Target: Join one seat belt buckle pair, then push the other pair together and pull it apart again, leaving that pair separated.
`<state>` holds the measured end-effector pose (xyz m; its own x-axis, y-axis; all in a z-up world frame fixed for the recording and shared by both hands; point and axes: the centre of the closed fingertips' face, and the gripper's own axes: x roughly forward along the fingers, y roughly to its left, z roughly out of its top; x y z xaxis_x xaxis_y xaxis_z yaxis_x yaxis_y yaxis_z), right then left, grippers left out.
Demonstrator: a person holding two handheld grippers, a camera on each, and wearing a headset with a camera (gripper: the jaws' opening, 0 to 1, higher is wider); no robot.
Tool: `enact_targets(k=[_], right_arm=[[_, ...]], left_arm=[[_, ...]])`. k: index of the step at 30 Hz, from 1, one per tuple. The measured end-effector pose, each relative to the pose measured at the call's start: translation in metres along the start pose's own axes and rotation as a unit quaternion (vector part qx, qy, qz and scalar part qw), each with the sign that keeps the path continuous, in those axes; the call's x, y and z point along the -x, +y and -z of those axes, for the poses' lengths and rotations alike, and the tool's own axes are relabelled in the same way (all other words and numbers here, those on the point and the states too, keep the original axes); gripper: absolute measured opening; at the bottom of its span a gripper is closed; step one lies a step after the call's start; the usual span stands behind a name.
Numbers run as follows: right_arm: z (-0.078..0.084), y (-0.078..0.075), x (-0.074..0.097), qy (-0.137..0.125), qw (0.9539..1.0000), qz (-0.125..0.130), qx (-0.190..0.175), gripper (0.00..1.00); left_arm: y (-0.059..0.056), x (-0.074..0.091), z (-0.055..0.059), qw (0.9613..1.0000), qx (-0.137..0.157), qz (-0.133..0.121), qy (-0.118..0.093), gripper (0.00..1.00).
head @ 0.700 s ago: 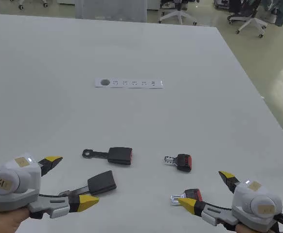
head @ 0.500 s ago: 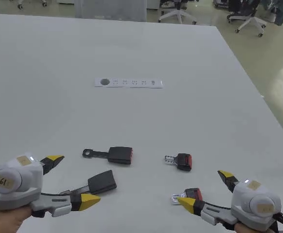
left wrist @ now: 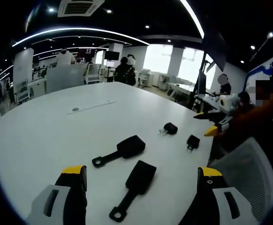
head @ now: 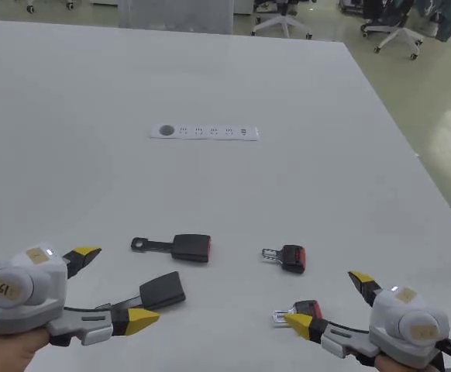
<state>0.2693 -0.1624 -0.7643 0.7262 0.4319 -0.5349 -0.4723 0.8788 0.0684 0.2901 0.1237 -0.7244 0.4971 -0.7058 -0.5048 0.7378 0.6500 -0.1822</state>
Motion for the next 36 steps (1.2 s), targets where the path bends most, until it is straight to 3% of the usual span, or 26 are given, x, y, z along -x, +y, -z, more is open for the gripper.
enact_targets(k=[36], right_arm=[[-0.0004, 0.0031, -0.0023, 0.000, 1.0000, -0.007, 0.003, 0.95]], left_arm=[[-0.0005, 0.0032, 0.0034, 1.0000, 0.004, -0.002, 0.000, 1.00]])
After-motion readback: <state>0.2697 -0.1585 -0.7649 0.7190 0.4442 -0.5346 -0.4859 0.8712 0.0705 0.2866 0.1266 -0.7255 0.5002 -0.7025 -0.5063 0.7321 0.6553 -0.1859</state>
